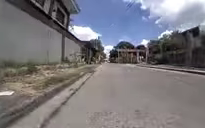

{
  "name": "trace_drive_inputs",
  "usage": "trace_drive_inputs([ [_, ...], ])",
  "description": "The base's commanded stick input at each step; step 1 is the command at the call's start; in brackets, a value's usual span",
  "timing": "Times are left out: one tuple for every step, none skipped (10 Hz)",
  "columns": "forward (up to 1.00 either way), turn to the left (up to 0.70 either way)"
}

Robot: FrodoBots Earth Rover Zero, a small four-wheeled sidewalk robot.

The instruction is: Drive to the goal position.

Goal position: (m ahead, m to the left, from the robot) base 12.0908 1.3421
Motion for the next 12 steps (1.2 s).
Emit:
trace_drive_inputs([
  [0.70,0.00],
  [0.70,0.00],
  [0.70,0.00],
  [0.70,-0.21],
  [0.70,-0.30],
  [0.70,-0.35],
  [0.70,-0.35],
  [0.70,-0.35],
  [0.70,-0.35],
  [0.70,-0.32],
  [0.70,0.00],
  [0.70,0.00],
])
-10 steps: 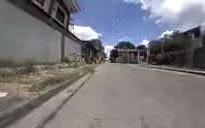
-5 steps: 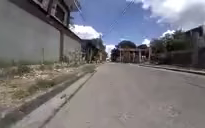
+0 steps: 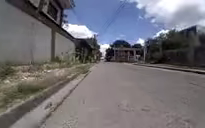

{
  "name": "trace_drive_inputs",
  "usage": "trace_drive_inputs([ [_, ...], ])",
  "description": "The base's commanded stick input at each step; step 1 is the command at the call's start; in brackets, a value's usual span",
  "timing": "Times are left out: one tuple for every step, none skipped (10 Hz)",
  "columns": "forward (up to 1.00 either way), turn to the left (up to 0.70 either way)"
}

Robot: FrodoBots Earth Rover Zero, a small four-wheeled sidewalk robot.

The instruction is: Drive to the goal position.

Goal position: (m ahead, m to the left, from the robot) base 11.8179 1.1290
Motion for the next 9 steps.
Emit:
trace_drive_inputs([
  [0.70,0.00],
  [0.70,0.00],
  [0.70,0.00],
  [0.70,0.00],
  [0.70,0.00],
  [0.70,0.00],
  [0.70,0.00],
  [0.70,0.00],
  [0.70,0.00],
])
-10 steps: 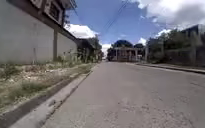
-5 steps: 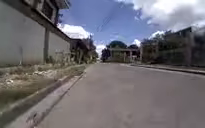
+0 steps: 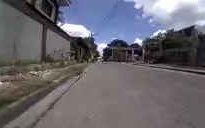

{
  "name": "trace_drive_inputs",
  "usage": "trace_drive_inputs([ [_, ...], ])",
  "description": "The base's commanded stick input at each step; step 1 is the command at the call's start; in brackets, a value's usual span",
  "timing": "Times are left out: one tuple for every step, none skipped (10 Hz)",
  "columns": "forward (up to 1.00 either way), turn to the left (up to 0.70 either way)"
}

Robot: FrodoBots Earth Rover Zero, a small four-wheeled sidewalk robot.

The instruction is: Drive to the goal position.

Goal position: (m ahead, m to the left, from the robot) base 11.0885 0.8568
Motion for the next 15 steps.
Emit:
trace_drive_inputs([
  [0.70,0.00],
  [0.70,0.00],
  [0.70,0.00],
  [0.70,0.00],
  [0.70,0.00],
  [0.70,0.00],
  [0.70,0.00],
  [0.70,0.00],
  [0.70,0.00],
  [0.70,0.00],
  [0.70,0.00],
  [0.70,0.00],
  [0.70,0.00],
  [0.70,0.00],
  [0.70,0.00],
])
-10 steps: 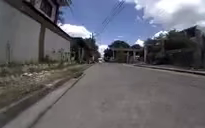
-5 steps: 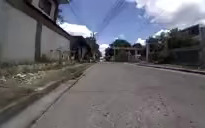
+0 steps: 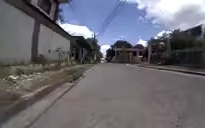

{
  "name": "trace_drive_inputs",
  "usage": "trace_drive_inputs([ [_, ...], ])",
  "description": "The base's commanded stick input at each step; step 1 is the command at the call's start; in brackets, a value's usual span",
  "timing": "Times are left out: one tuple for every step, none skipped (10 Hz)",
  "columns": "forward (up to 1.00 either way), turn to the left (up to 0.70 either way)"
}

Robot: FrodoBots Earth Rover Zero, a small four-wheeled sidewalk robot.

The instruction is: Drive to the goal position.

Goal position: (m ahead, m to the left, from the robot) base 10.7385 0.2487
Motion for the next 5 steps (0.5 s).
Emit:
trace_drive_inputs([
  [0.70,0.00],
  [0.70,0.00],
  [0.70,0.00],
  [0.70,0.00],
  [0.70,0.00],
])
